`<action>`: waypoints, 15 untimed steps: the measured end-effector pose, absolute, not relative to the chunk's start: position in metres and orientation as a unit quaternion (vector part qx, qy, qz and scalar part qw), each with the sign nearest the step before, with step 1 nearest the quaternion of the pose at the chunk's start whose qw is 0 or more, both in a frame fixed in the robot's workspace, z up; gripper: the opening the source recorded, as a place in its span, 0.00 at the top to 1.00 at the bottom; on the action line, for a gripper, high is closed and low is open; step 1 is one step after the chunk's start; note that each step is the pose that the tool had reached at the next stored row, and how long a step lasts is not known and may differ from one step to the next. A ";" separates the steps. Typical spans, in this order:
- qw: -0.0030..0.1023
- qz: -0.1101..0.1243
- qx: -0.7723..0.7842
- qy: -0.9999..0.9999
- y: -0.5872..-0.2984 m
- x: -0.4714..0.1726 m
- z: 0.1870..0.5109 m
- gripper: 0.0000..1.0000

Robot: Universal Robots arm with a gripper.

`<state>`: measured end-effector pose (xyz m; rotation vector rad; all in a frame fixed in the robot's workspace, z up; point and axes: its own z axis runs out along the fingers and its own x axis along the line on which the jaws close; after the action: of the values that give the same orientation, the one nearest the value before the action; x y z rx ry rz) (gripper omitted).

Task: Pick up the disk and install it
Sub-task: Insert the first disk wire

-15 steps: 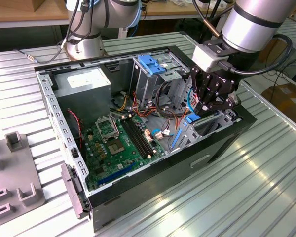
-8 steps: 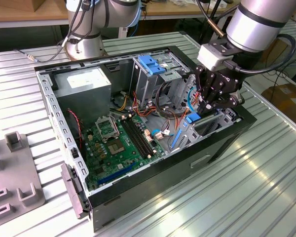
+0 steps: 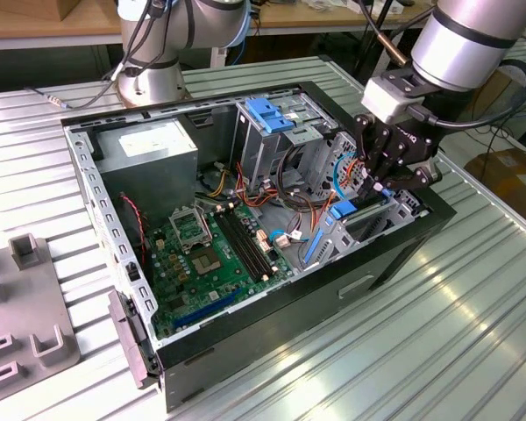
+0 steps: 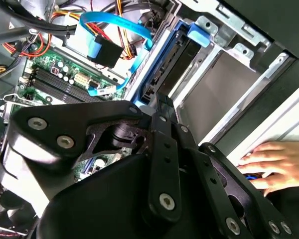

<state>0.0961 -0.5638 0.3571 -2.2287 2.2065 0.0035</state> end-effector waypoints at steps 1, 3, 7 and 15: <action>0.003 0.001 -0.717 0.697 -0.564 0.096 0.357 0.90; 0.003 0.001 -0.728 0.686 -0.564 0.097 0.358 0.90; 0.003 0.001 -0.728 0.685 -0.564 0.100 0.366 0.90; 0.003 0.000 -0.733 0.680 -0.564 0.104 0.374 0.90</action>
<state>0.1037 -0.5638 0.3744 -2.2984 2.1318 0.0011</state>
